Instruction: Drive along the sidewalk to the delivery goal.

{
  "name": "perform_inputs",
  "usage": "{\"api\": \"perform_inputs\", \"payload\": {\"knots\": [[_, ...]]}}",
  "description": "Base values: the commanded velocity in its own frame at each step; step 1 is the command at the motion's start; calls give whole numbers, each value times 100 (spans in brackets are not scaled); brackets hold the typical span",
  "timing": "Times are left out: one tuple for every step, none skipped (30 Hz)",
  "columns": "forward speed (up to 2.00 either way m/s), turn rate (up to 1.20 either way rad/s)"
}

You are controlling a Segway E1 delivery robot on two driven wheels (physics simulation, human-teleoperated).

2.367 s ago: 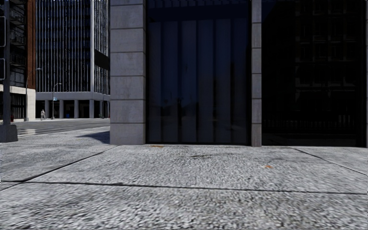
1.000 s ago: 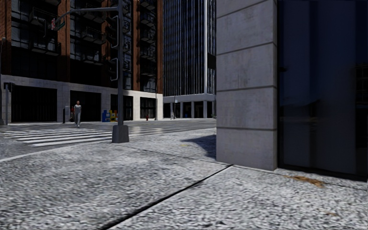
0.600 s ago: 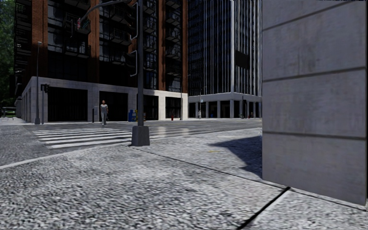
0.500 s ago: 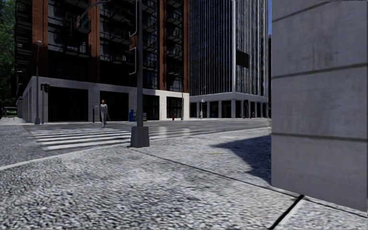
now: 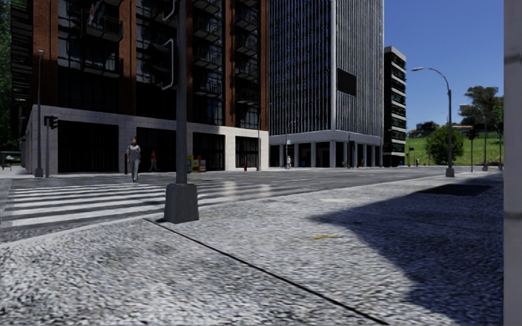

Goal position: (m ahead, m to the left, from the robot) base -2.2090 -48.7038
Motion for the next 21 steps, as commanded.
{"api": "perform_inputs", "payload": {"knots": [[200,0],[200,0],[200,0],[200,0],[196,0],[196,0],[186,-19],[170,-31],[158,-37],[153,-39],[151,-39],[151,-39],[150,-40],[150,-44],[150,-51],[150,-51],[170,-52],[170,-52],[172,-52],[200,-52],[200,-52]]}}
